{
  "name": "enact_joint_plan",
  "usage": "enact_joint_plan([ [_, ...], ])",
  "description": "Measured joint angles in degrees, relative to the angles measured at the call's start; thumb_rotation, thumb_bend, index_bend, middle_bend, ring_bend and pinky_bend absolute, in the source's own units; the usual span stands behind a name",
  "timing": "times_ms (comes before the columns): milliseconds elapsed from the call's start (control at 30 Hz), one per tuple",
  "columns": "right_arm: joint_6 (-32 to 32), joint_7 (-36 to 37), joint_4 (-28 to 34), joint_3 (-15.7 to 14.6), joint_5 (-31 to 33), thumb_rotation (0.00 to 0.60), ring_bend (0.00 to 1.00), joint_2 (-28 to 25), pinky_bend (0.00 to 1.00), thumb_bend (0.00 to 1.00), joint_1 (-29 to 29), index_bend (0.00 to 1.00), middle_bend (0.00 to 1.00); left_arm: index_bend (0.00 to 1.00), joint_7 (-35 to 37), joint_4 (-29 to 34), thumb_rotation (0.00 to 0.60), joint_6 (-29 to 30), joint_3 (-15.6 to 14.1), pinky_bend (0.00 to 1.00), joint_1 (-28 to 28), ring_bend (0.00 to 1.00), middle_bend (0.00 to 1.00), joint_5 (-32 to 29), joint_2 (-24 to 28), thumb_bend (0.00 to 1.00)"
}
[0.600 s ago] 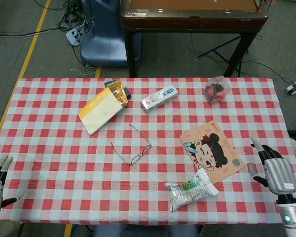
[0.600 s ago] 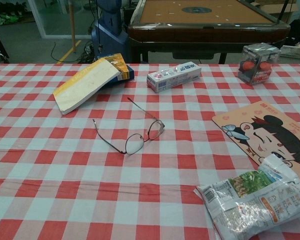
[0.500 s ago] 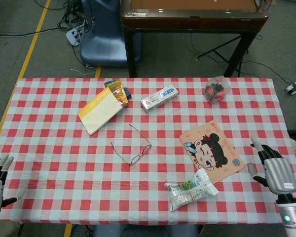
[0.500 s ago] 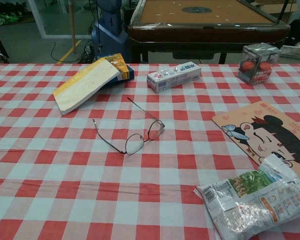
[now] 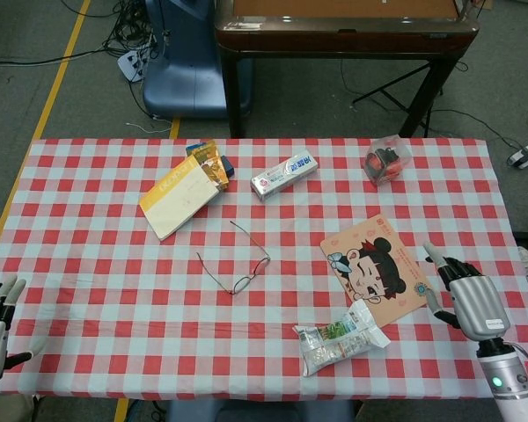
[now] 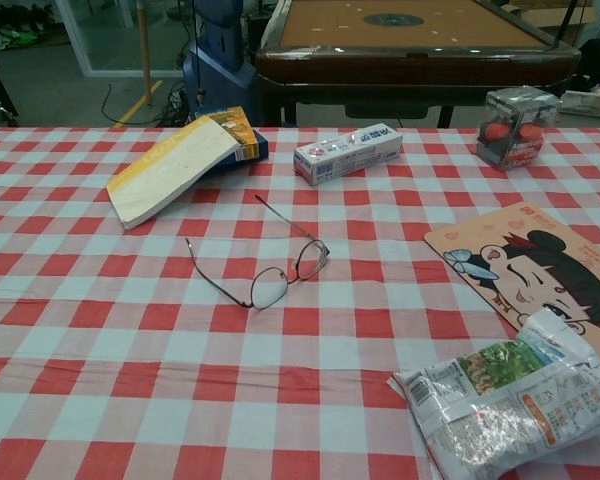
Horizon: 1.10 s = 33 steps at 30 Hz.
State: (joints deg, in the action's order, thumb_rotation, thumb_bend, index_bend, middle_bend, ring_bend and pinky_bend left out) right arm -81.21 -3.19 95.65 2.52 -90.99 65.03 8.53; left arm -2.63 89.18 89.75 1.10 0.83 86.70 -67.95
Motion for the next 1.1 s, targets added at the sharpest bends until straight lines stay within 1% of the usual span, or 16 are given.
enact_joint_plan([
  [133,4.1,-2.0,1.0,0.0,-1.0,0.6,0.46,0.6,0.46,0.43,2.8,0.0,0.41,0.0,0.0,0.0,0.6,-0.1,-0.2,0.0,0.0,0.0,0.0,0.0,-0.5,0.16],
  [200,6.7,-2.9,1.5,0.1,-1.4,0.6,0.57,1.3,0.54,0.43,4.8,0.0,0.52,0.0,-0.1,-0.1,0.6,-0.3,-0.3,0.0,0.1,0.0,0.0,-0.1,-0.6,0.16],
  [267,9.4,-3.5,1.9,0.4,-1.4,0.6,0.69,2.3,0.64,0.43,6.7,0.0,0.65,0.0,-0.2,-0.1,0.6,-0.4,-0.4,0.0,0.1,0.0,0.0,-0.2,-0.6,0.16],
  [367,13.8,-4.5,2.3,0.9,-1.0,0.6,0.81,4.3,0.74,0.44,9.7,0.0,0.77,0.0,-0.3,0.0,0.6,-0.4,-0.3,0.0,0.2,0.0,0.0,-0.3,-0.5,0.16],
  [500,20.1,-6.0,2.4,2.0,1.1,0.6,0.9,7.7,0.81,0.48,14.0,0.0,0.89,0.0,-0.4,0.1,0.6,-0.3,-0.4,0.0,0.3,0.0,0.0,-0.4,-0.3,0.16],
  [667,28.1,-10.1,1.8,4.0,7.6,0.6,0.96,12.7,0.85,0.56,19.7,0.0,0.95,0.0,-0.3,-0.1,0.6,-0.4,-0.4,0.0,0.5,0.0,0.0,-0.8,-0.2,0.16],
  [767,31.5,-13.2,1.1,5.2,11.9,0.6,0.98,15.8,0.87,0.6,22.8,0.0,0.96,0.0,-0.2,-0.3,0.6,-0.6,-0.5,0.0,0.6,0.0,0.0,-1.0,-0.3,0.16],
  [967,35.6,-18.5,-0.7,7.0,18.9,0.6,0.99,20.6,0.88,0.62,28.4,0.0,0.98,0.0,0.1,-0.6,0.6,-0.7,-0.5,0.0,0.7,0.0,0.0,-1.3,-0.2,0.16],
  [1100,37.0,-20.8,-2.3,7.5,22.9,0.6,0.99,22.6,0.88,0.62,30.6,0.0,0.98,0.0,0.4,-0.8,0.6,-0.8,-0.5,0.0,0.7,0.0,0.0,-1.4,-0.2,0.16],
])
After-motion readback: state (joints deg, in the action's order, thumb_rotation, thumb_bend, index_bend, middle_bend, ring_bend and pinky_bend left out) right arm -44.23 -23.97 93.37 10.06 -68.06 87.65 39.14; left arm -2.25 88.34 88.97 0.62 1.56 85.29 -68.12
